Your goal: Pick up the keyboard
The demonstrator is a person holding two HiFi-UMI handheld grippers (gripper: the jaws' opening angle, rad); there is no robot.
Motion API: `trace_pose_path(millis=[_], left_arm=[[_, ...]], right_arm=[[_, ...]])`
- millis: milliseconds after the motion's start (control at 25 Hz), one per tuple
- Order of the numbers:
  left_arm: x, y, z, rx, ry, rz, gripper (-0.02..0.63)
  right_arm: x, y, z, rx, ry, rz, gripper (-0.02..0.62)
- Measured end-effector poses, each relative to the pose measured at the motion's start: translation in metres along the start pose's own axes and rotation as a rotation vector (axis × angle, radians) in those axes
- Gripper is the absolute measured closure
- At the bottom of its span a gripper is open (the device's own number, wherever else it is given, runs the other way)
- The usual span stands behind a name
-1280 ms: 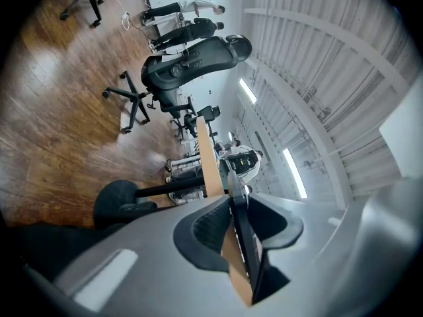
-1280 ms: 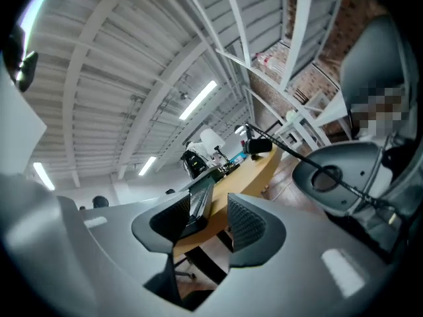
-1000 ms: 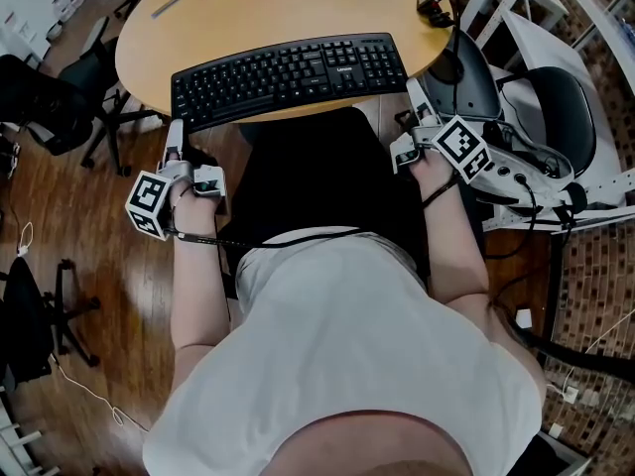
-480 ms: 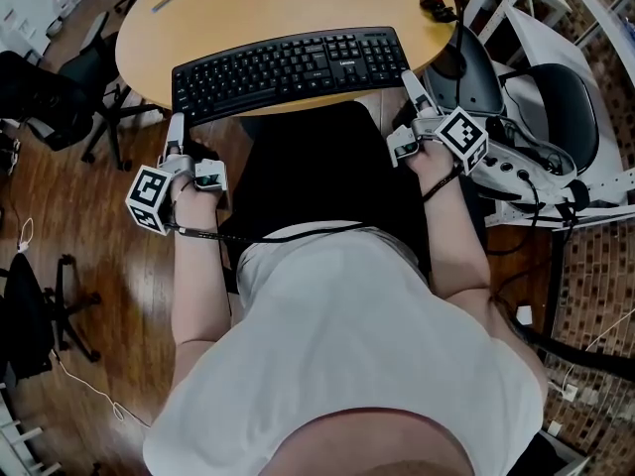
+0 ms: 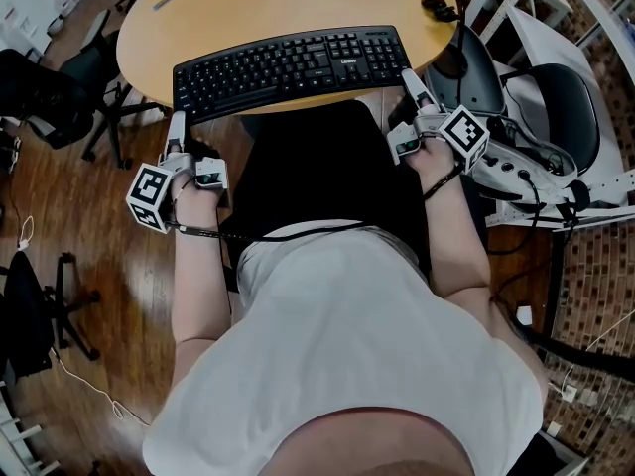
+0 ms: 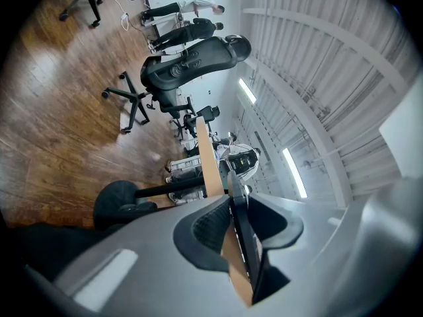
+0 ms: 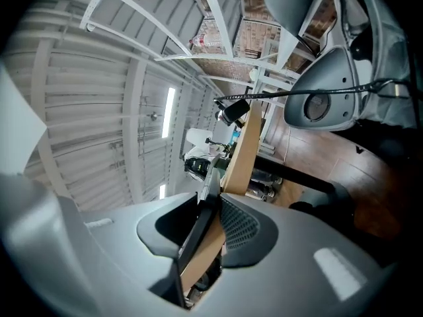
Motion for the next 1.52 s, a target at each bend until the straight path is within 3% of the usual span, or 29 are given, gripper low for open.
trace_pose_path(millis=[600, 1520], left_arm=[[0.003, -0.001, 0.0, -0.002, -0.003, -0.009, 0.295], [0.019, 0.002, 0.004, 0.004, 0.011, -0.082, 0.296]], right_arm=[[-0.004, -0.002, 0.0, 0.011, 0.018, 0.034, 0.495], [-0.022, -0.007, 0.006, 0.034, -0.062, 0.055, 0.489]])
Point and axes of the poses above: the fingertips, and each gripper's own axes: y forward along the fingers, x to its right, z out of its top, the point moved 6 cm from there along -y, backward along the fingers, and after that the axes turned 11 degrees about -x, right-handed, at the moved point
